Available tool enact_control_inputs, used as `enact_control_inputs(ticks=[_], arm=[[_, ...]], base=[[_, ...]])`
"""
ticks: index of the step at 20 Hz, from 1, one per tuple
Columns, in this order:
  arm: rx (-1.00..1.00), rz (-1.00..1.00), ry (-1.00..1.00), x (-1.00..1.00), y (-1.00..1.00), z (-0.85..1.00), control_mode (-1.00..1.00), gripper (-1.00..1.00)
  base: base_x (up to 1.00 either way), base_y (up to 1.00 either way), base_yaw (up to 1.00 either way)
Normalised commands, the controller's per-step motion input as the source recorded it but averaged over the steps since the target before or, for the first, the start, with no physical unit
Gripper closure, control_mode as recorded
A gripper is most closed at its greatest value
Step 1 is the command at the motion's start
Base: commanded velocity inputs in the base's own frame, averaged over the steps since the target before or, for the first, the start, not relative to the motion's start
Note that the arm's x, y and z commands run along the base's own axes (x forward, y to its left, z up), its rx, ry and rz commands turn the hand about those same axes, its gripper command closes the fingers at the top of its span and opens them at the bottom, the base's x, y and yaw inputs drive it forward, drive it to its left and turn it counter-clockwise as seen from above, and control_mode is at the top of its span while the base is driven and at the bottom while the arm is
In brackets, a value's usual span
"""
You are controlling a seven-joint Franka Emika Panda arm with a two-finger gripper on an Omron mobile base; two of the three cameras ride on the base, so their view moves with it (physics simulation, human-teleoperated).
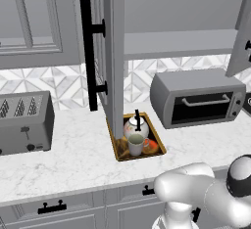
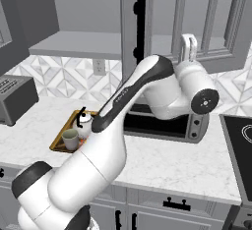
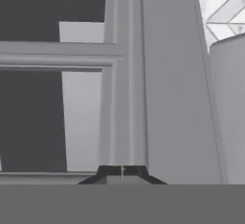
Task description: Pick the kettle from the counter and place it on the tray. Then pick the mug from the cabinet and place it on the tray. Then close the cabinet doors.
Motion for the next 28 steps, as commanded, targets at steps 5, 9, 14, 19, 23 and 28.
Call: enact_control_inputs(ticks=[5, 9, 14, 19, 23, 28], arm=[[0.0, 0.0, 0.19, 0.67, 0.63, -0.12, -1.0, 1.0], [0.0, 0.0, 0.05, 0.63, 0.93, -0.36, -1.0, 1.0], [0.03, -0.05, 0.0, 0.68, 0.99, -0.33, -1.0, 1.0], [0.01, -0.04, 0.0, 0.91, 0.98, -0.22, -1.0, 1.0], [0.05, -0.03, 0.0, 0.94, 0.78, -0.12, -1.0, 1.0], [0.11, -0.04, 0.0, 1.0, 0.51, -0.09, -1.0, 1.0]], base=[[0.0, 0.0, 0.0], [0.0, 0.0, 0.0], [0.0, 0.0, 0.0], [0.0, 0.0, 0.0], [0.0, 0.0, 0.0], [0.0, 0.0, 0.0]])
